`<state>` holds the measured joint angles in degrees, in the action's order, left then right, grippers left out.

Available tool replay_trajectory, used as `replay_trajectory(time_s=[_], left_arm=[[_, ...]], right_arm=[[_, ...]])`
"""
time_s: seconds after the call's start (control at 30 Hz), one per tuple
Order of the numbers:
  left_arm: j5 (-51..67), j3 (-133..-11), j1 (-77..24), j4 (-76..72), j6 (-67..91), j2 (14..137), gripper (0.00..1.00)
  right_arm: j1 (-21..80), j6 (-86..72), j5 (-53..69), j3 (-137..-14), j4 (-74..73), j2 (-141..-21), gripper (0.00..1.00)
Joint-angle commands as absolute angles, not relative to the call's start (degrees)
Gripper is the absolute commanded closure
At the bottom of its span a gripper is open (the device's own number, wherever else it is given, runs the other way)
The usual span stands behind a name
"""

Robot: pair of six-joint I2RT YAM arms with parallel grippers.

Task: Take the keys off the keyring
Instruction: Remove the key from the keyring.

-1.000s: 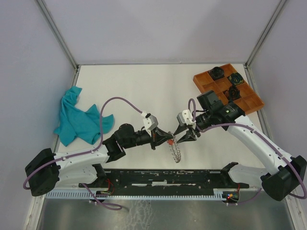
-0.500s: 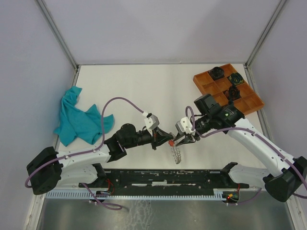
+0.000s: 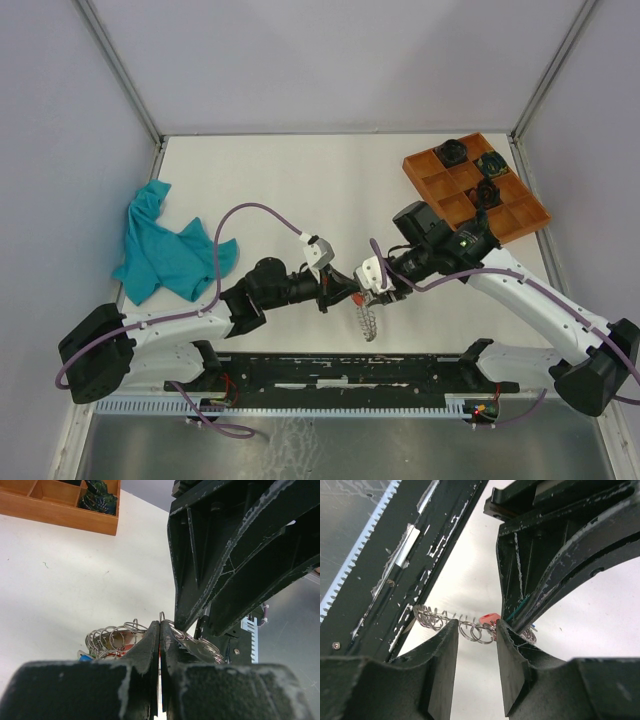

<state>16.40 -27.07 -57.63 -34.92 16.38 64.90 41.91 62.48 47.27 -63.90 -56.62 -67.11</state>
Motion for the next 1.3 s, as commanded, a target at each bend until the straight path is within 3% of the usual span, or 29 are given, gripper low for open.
replay_trajectory(time_s=[0.0, 0.33, 0.6, 0.93, 1.27], left_arm=[[16.5, -29.8, -57.7, -41.1, 18.0, 64.0, 0.97], [15.3, -29.2, -57.7, -41.2, 17.7, 63.5, 0.97], [14.6, -28.9, -57.7, -40.8, 16.7, 62.8, 0.97], [15.3, -27.9, -57.7, -41.0, 15.4, 61.7, 0.97], [16.5, -24.3, -57.7, -45.9, 11.7, 59.3, 0.97]], right_arm=[[42.1, 64.4, 45.7, -64.3, -56.8, -66.7, 0.57], [42.1, 68.2, 47.7, -65.2, -61.3, -66.8, 0.69], [42.1, 69.0, 47.3, -65.5, -63.3, -66.7, 0.71], [40.1, 58.5, 49.4, -68.1, -60.2, -66.6, 0.71], [33.1, 43.0, 53.9, -65.7, -49.9, -67.6, 0.62]])
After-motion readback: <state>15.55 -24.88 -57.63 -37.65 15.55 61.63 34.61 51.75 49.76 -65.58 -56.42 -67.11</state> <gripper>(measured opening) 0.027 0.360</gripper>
